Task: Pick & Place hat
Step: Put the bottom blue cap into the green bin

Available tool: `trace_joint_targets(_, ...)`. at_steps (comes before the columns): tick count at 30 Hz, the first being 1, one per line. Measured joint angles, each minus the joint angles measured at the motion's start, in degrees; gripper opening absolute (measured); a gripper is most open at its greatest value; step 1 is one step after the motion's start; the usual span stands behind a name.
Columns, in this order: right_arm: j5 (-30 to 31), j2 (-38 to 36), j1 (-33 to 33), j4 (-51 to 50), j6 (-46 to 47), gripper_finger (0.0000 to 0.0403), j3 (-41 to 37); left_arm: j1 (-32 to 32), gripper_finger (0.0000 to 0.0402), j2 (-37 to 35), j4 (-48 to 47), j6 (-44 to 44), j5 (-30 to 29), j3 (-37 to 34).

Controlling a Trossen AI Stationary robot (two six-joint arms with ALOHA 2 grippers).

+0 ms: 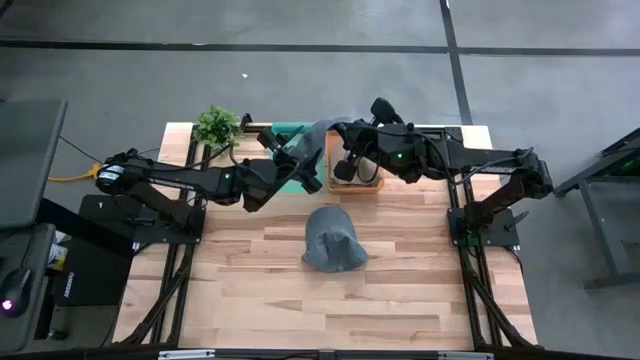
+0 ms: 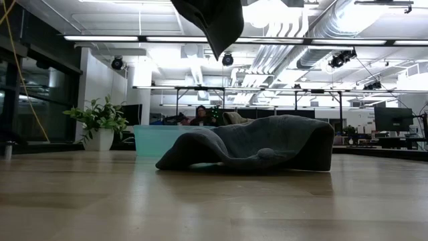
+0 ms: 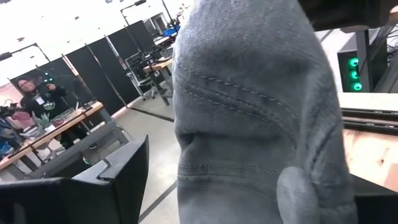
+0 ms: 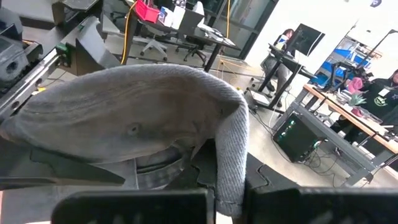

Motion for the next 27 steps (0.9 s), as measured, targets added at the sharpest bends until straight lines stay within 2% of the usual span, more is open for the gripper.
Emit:
trace_joint_targets(15, 0.1, 0.0, 0.0, 0.0, -0.1, 0.0005, 0.0, 0.0, 0.0275, 0.0, -0.1, -1.5, 1.3, 0.0)
trace_joint_targets(18, 0.1, 0.0, 0.0, 0.0, -0.2, 0.0005, 0.0, 0.0, 0.0264, 0.0, -0.1, -1.9, 1.2, 0.0)
trace_joint_targets(22, 0.1, 0.0, 0.0, 0.1, -0.3, 0.0005, 0.0, 0.0, 0.0207, 0.0, -0.1, -2.0, 1.0, 0.0)
trace_joint_targets(27, 0.0, 0.0, 0.0, 0.1, -0.4, 0.0005, 0.0, 0.0, 0.0087, 0.0, -0.6, -2.2, -1.0, 0.0)
